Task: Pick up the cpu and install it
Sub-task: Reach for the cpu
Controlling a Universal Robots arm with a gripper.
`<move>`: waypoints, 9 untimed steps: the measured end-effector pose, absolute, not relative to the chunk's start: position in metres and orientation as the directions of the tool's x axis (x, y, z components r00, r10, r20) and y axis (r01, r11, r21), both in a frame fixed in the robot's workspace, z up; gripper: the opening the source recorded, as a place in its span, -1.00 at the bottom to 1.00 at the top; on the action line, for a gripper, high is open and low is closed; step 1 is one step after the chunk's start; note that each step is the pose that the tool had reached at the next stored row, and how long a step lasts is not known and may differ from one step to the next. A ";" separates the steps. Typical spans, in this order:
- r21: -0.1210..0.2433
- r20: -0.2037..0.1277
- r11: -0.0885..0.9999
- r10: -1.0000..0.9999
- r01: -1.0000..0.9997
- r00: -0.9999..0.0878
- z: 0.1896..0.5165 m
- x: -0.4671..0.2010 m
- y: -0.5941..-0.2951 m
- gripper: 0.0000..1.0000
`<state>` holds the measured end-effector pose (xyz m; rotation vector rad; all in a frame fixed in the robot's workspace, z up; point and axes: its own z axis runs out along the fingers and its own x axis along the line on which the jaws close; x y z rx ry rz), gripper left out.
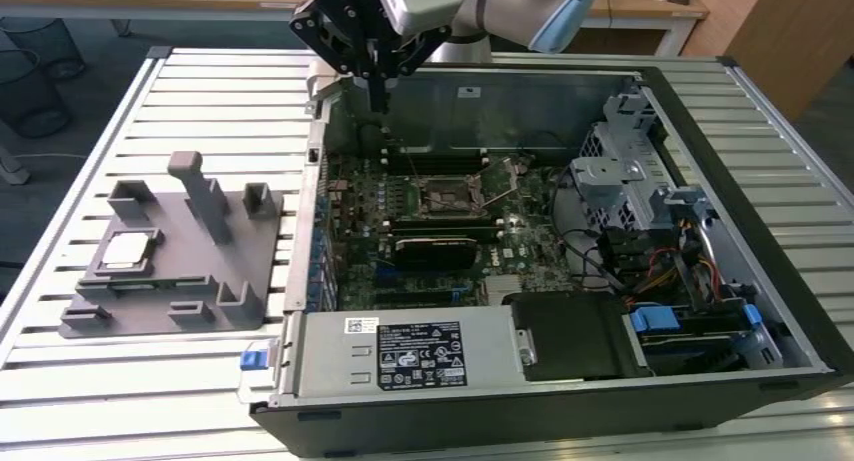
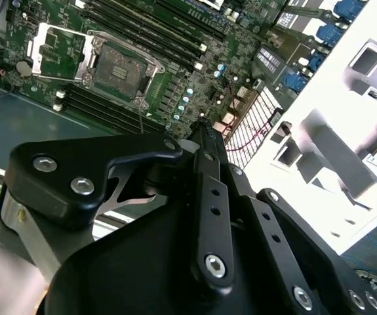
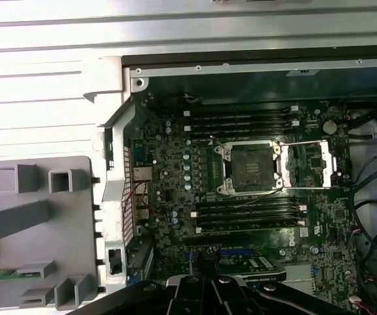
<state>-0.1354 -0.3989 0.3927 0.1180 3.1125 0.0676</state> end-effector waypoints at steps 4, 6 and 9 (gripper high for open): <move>0.044 -0.024 0.996 0.076 0.075 -0.997 0.393 -0.136 -0.399 -0.78; 0.044 -0.024 0.996 0.076 0.075 -0.997 0.393 -0.137 -0.399 -0.78; 0.044 -0.024 0.996 0.076 0.075 -0.997 0.392 -0.138 -0.399 -0.78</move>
